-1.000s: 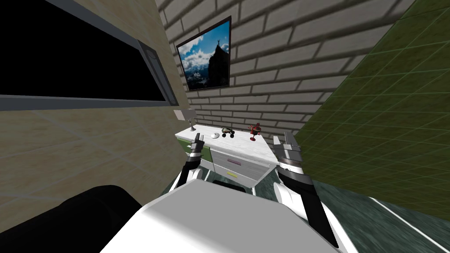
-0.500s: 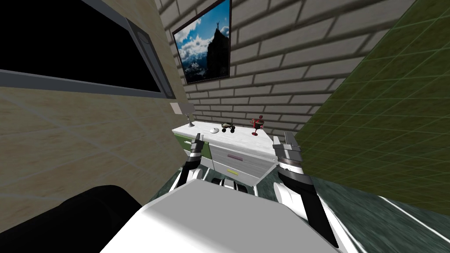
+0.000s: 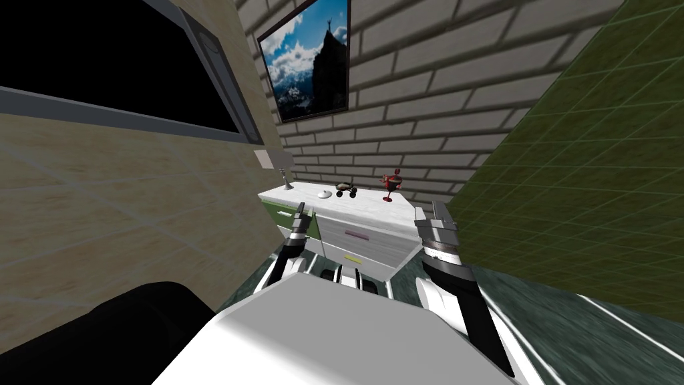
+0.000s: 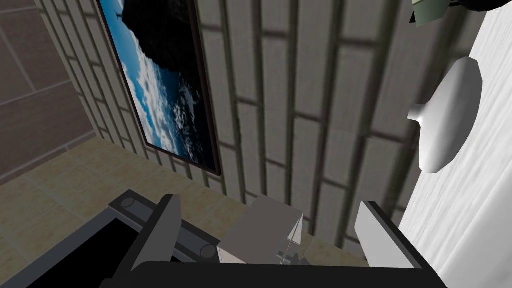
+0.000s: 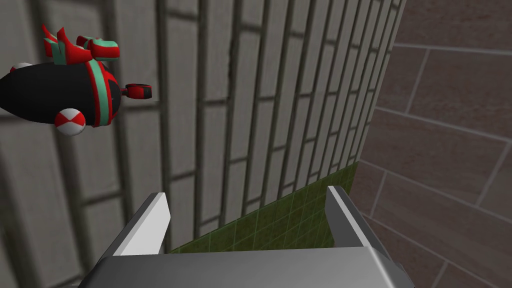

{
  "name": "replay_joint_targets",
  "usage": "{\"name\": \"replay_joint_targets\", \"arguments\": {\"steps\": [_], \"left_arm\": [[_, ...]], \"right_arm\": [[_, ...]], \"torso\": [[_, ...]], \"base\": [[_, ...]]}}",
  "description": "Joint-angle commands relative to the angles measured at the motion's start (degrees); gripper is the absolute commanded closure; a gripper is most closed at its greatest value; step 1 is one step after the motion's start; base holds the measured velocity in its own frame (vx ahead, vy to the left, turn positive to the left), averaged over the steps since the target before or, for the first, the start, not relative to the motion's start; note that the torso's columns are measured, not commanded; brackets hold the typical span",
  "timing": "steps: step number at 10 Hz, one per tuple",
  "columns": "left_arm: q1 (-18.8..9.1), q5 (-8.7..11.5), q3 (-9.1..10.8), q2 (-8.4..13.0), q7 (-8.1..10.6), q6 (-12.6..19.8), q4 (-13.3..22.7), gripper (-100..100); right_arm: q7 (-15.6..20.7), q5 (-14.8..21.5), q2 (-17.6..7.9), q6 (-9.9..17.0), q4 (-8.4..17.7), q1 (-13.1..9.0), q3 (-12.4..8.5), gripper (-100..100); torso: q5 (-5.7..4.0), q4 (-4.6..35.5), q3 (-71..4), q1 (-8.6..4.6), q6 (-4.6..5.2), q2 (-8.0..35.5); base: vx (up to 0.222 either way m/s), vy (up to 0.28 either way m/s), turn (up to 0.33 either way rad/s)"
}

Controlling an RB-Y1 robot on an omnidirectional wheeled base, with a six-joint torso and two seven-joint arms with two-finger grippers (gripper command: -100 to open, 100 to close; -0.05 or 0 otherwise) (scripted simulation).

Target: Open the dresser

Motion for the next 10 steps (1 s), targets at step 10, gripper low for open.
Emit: {"name": "replay_joint_targets", "arguments": {"steps": [10], "left_arm": [[-3.5, -1.4, -1.89, 6.2, -0.83, 0.1, 14.0, -100]], "right_arm": [[0.0, 0.0, 0.0, 0.0, 0.0, 0.0, 0.0, 0]], "torso": [[0.0, 0.0, 0.0, 0.01, 0.0, 0.0]], "base": [[-0.013, -0.036, -0.03]]}}
